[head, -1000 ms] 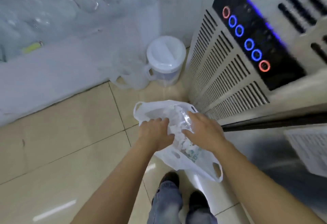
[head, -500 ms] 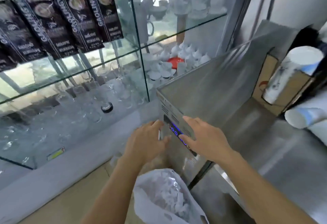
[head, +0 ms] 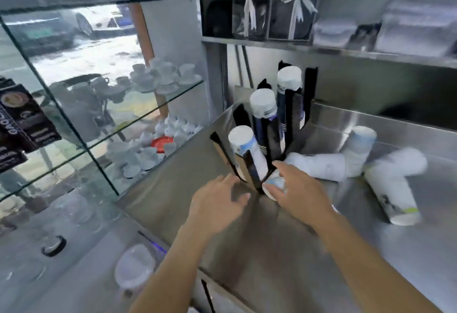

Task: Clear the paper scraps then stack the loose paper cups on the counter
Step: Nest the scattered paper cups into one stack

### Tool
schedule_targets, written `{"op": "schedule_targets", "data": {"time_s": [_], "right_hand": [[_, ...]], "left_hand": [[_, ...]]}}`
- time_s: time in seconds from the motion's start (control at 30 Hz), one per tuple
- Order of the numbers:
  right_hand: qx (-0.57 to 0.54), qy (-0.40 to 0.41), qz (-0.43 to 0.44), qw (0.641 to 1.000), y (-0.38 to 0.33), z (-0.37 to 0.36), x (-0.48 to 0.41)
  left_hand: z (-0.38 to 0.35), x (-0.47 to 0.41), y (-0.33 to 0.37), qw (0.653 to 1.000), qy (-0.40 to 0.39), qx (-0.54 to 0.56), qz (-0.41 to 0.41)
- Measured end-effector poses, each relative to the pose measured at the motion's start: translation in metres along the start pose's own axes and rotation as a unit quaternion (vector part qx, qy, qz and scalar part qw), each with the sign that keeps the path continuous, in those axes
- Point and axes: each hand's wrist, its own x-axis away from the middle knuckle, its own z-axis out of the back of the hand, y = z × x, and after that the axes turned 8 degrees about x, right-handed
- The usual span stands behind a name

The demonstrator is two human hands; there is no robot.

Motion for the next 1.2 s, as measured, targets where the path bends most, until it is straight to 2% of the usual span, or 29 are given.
{"op": "schedule_targets", "data": {"time_s": [0.13,0.33,0.47,0.6,0.7,0.77,0.83,0.97,1.07,1.2], "right_hand": [[0.026,0.020,-0.036,0.999,0.065,0.008,-0.002],[-0.027,-0.029,-0.109,0.993,0.124,-0.006,-0.003],[-0.125,-0.076,-0.156,0.977,0.134,-0.024,-0.002],[-0.180,-0.125,-0.211,0.953,0.139,-0.031,-0.001],[-0.206,-0.160,-0.218,0.940,0.143,-0.037,0.000],[-0.234,-0.164,-0.209,0.935,0.143,-0.036,-0.001],[-0.277,-0.161,-0.209,0.924,0.142,-0.032,-0.001],[-0.328,-0.149,-0.196,0.912,0.150,-0.029,-0.001],[-0.338,-0.113,-0.200,0.913,0.157,-0.029,-0.003],[-0.345,-0.061,-0.198,0.916,0.159,-0.035,-0.002]], "left_hand": [[-0.051,-0.025,0.038,0.997,-0.027,0.074,0.027],[-0.120,-0.038,0.063,0.962,-0.078,0.200,0.167],[-0.151,-0.042,0.057,0.911,-0.136,0.295,0.253],[-0.161,-0.049,0.058,0.850,-0.187,0.401,0.285],[-0.162,-0.054,0.056,0.813,-0.208,0.446,0.310],[-0.161,-0.055,0.056,0.816,-0.209,0.447,0.301],[-0.159,-0.057,0.056,0.834,-0.200,0.435,0.273],[-0.156,-0.066,0.057,0.868,-0.173,0.434,0.166],[-0.153,-0.069,0.060,0.872,-0.170,0.450,0.092],[-0.156,-0.071,0.060,0.894,-0.157,0.417,0.042]]}}
